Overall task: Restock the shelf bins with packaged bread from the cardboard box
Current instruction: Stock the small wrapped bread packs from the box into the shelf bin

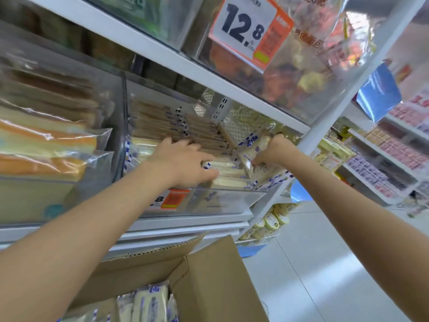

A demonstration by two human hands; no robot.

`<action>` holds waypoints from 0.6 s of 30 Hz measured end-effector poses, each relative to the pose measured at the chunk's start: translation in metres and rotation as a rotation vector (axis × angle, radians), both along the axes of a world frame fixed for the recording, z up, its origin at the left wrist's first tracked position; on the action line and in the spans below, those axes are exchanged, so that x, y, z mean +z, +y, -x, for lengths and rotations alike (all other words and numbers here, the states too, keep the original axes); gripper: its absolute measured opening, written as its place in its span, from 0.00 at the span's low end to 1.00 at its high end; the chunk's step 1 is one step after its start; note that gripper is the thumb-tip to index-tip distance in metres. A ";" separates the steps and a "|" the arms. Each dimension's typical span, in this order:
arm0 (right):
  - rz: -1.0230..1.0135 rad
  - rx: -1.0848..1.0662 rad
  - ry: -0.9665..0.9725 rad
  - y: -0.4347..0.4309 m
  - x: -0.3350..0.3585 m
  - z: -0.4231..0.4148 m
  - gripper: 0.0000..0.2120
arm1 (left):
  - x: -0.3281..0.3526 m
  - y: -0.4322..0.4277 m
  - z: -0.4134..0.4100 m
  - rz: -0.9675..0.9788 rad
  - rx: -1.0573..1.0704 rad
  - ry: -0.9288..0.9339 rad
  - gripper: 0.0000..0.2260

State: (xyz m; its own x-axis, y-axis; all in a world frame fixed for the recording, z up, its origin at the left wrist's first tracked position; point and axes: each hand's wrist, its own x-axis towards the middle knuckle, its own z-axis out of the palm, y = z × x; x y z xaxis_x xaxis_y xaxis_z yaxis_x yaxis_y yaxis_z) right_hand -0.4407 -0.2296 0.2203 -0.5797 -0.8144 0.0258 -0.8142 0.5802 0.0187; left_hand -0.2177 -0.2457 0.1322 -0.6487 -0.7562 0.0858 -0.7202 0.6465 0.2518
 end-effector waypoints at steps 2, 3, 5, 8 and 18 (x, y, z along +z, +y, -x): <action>0.012 0.019 0.073 -0.004 -0.008 0.001 0.43 | 0.000 0.001 0.000 -0.001 0.000 0.011 0.28; 0.000 0.034 0.096 -0.006 -0.012 0.000 0.43 | 0.000 0.001 0.000 -0.003 0.002 0.014 0.28; -0.029 0.040 0.058 -0.009 -0.018 -0.001 0.46 | 0.001 0.002 -0.001 -0.003 0.006 0.019 0.28; 0.093 0.068 -0.088 -0.005 -0.020 0.000 0.49 | 0.003 0.003 -0.001 -0.007 0.000 0.012 0.28; 0.105 0.276 0.045 -0.009 -0.020 0.003 0.10 | 0.001 0.002 -0.001 -0.012 0.000 -0.001 0.30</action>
State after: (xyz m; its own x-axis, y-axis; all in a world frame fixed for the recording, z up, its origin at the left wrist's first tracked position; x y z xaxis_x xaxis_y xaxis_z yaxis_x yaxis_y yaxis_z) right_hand -0.4438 -0.2382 0.2006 -0.3334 -0.9326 0.1385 -0.9411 0.3379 0.0099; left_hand -0.2162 -0.2439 0.1335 -0.6489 -0.7570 0.0764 -0.7202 0.6436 0.2590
